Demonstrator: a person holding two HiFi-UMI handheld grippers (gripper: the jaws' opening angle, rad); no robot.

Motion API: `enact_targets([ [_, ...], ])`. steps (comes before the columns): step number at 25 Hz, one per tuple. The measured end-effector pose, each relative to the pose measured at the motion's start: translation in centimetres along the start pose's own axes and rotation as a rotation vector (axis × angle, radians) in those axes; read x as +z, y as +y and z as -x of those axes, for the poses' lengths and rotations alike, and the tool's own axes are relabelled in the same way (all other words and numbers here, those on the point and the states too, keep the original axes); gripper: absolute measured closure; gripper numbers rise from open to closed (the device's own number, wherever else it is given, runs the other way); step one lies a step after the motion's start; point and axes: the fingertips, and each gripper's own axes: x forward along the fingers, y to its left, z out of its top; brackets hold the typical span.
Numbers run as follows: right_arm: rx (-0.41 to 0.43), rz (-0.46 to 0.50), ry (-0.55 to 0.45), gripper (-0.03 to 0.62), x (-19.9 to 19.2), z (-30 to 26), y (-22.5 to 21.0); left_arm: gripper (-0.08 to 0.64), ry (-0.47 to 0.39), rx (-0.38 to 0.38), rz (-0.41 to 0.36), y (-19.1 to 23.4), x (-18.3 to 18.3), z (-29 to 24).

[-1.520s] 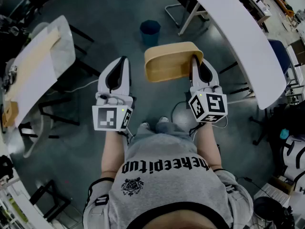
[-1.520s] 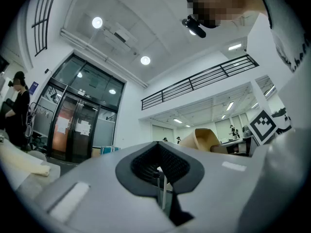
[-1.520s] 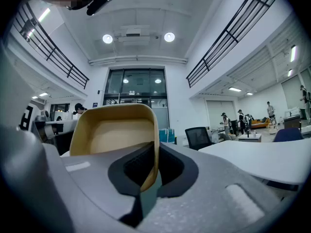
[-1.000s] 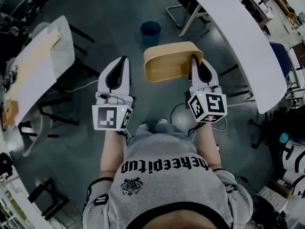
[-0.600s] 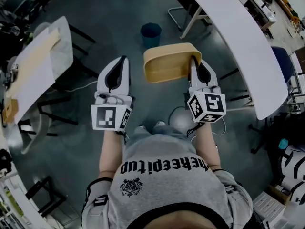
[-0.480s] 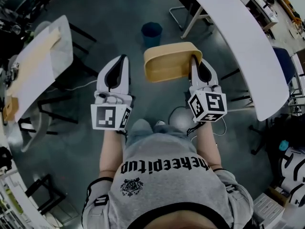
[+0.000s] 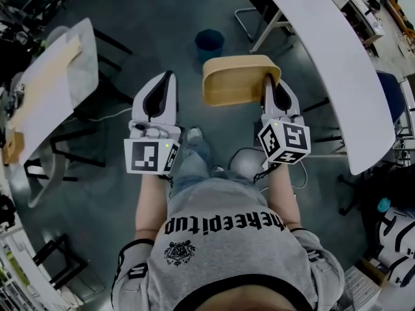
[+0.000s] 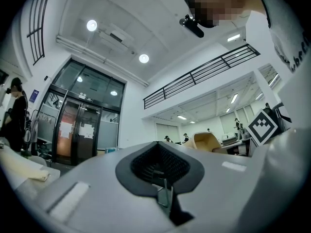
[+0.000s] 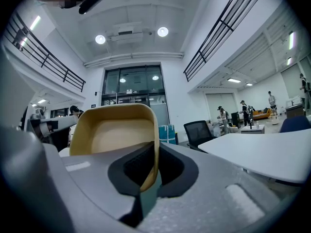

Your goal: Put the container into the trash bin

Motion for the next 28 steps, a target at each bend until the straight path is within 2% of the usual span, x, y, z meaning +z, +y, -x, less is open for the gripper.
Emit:
enact_targets([
  [13,-0.029,-0.025,-0.015,0.588,1.0,-11.4,0.3,0.541,-0.016,-0.053,-0.001,7.7,-2.0,-9.2],
  [28,-0.102,-0.029,-0.026,0.586,1.4,-20.8,2.0,0.541,-0.025,-0.133,0.029,15.7,-4.5,-16.2],
])
